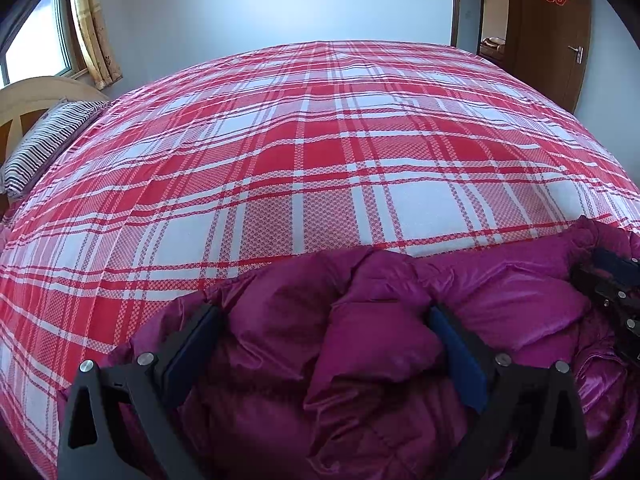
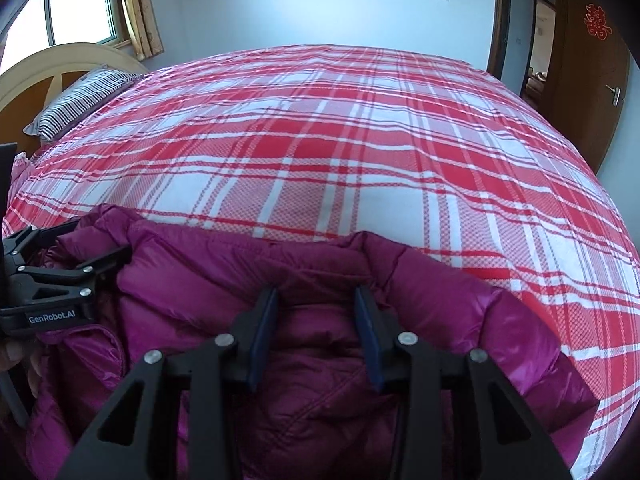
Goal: Fold large clothes
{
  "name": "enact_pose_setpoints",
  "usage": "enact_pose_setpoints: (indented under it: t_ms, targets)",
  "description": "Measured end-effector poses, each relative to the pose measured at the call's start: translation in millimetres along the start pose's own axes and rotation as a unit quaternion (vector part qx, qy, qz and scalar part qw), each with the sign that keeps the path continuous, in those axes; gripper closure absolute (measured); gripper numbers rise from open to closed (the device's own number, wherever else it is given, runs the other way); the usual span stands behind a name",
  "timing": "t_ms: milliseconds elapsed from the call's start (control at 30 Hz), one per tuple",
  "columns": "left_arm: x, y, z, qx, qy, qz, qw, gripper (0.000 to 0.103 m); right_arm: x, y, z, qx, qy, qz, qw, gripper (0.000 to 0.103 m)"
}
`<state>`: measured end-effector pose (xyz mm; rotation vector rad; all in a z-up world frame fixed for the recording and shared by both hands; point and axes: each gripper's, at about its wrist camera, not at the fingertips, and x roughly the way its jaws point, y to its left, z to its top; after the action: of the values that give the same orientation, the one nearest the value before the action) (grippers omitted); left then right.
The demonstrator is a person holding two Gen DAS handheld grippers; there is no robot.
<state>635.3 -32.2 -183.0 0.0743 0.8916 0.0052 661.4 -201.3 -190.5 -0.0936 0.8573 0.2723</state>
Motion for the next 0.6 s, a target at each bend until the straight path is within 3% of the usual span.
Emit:
enact_pose_setpoints:
  t_ms: [600]
  targets:
    - [0.3,-1.8,-0.4,0.003,-0.001,0.006,1.0,0.001,4.4,5.6,1.2,-0.013,0.003,-0.017,1.0,0.061]
